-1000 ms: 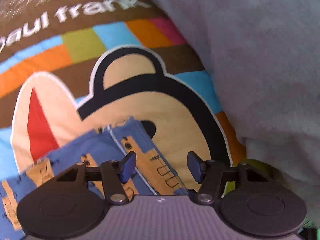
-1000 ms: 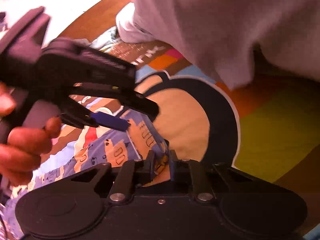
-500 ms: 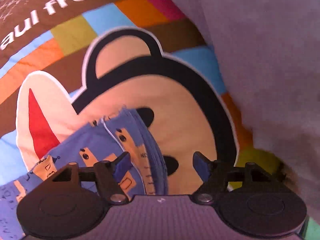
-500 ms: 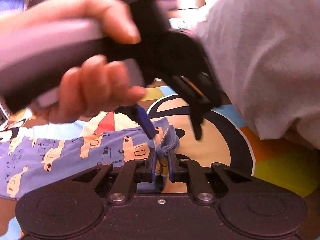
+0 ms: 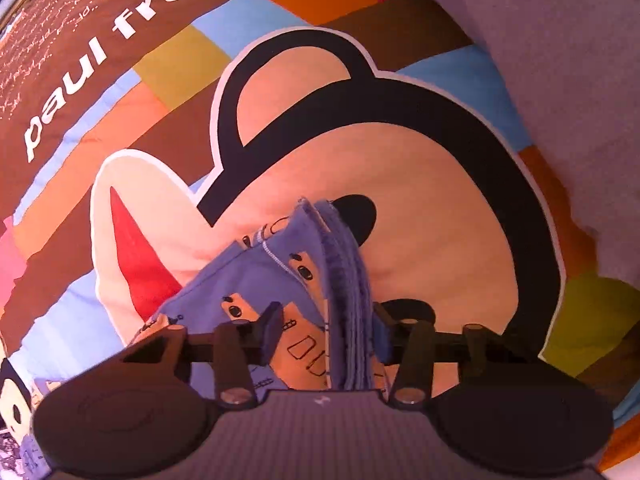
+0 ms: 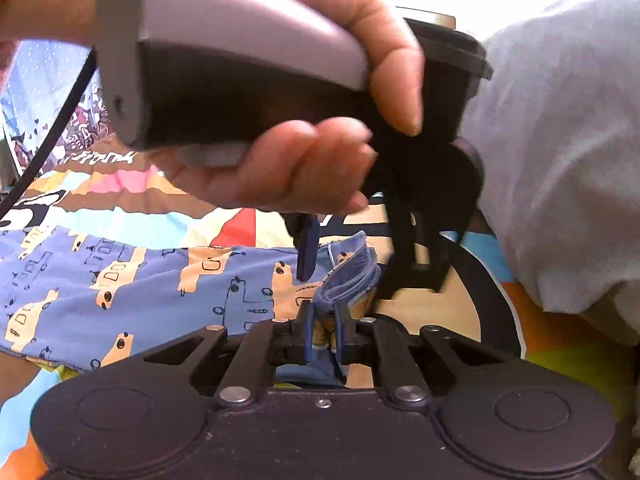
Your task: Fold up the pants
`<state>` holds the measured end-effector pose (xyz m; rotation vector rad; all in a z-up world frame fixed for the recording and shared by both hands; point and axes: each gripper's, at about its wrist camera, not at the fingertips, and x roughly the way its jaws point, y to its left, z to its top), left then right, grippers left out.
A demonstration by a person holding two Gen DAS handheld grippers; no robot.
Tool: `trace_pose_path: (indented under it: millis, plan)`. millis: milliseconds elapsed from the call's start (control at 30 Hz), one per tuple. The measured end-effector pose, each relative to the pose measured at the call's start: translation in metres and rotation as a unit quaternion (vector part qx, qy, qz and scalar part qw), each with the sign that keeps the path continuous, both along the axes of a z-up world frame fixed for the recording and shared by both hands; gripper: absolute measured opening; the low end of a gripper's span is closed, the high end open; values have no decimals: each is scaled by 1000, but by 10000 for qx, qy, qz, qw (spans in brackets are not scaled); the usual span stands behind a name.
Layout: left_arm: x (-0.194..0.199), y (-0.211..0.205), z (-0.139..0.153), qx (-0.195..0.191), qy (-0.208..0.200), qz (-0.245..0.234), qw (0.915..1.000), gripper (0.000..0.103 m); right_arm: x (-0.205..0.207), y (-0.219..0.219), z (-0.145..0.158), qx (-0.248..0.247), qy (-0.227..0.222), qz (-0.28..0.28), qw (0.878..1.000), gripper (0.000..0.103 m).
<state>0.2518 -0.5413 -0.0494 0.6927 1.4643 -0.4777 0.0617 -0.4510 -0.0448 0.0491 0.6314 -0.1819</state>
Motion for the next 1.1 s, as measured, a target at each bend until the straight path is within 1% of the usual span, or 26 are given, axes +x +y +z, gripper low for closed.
trace_pose_path:
  millis: [67, 100, 133, 200, 233, 267, 300, 333, 367, 400, 500, 567, 700, 733, 800, 833, 867, 967, 1100]
  plan:
    - [1, 1, 3, -135, 39, -5, 9999, 40, -4, -3, 3, 32, -32, -16, 10000, 11]
    - [-3, 5, -10, -182, 44, -20, 9998, 32, -5, -3, 4, 30, -42, -15, 10000, 11]
    - [-4, 6, -10, -207, 41, -39, 9998, 26, -5, -3, 4, 24, -43, -7, 10000, 11]
    - [-7, 9, -8, -288, -18, -25, 9996, 18, -7, -4, 5, 12, -37, -4, 10000, 15]
    - [-7, 12, -8, -341, -7, 6, 9994, 15, -8, -4, 6, -6, -48, -23, 10000, 20]
    - [-8, 13, -7, -387, 0, 49, 9992, 15, -9, -3, 7, -27, -72, -47, 10000, 27]
    - [-7, 15, -6, -425, 5, 92, 9991, 14, -11, -3, 8, -54, -86, -76, 9999, 30]
    - [-6, 17, -6, -466, 19, 154, 9988, 14, -12, -3, 9, -93, -79, -112, 9999, 37]
    - [-6, 19, -5, -509, 35, 242, 9984, 14, -12, -2, 10, -124, -67, -120, 9998, 41]
    - [-5, 21, -3, -550, 53, 335, 9979, 14, -11, -2, 9, -147, -35, -99, 9998, 41]
    - [0, 29, -2, -671, 74, 577, 9960, 13, -4, 4, 6, -337, 169, -69, 9993, 41]
    - [0, 35, 3, -752, 62, 716, 9946, 13, -2, 9, 5, -472, 215, -42, 9986, 38]
    - [0, 49, 14, -911, 17, 853, 9922, 13, -2, 18, 6, -790, 172, 72, 9967, 32]
    - [-2, 55, 21, -974, -14, 882, 9913, 13, -2, 22, 7, -910, 122, 134, 9957, 29]
    - [-6, 68, 34, -1106, -94, 927, 9895, 12, -3, 29, 10, -1150, 7, 243, 9931, 27]
    - [-8, 77, 42, -1179, -153, 962, 9882, 12, -3, 33, 12, -1250, -36, 269, 9918, 20]
    - [-8, 87, 50, -1252, -184, 1008, 9868, 12, -4, 37, 15, -1341, -90, 296, 9905, 16]
    - [-11, 123, 69, -1495, -308, 1216, 9808, 12, -13, 58, 24, -1614, -308, 483, 9852, 12]
    - [-22, 181, 88, -1799, -464, 1239, 9747, 12, -27, 97, 33, -1834, -570, 786, 9782, 11]
